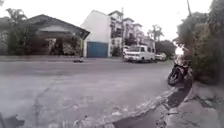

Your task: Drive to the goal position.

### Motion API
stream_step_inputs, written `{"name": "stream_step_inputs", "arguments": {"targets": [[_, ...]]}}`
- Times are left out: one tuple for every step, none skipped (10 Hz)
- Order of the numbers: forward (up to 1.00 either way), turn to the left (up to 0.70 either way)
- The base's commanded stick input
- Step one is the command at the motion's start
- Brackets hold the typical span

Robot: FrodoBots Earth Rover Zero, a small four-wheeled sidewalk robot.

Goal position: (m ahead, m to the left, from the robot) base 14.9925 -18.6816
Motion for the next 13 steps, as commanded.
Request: {"name": "stream_step_inputs", "arguments": {"targets": [[0.04, 0.0], [0.02, 0.0], [0.18, 0.0], [0.29, 0.0], [0.0, 0.0], [0.0, 0.0], [0.0, 0.0], [0.0, 0.0], [0.0, 0.0], [0.0, 0.0], [0.0, 0.0], [0.05, 0.0], [0.2, 0.0]]}}
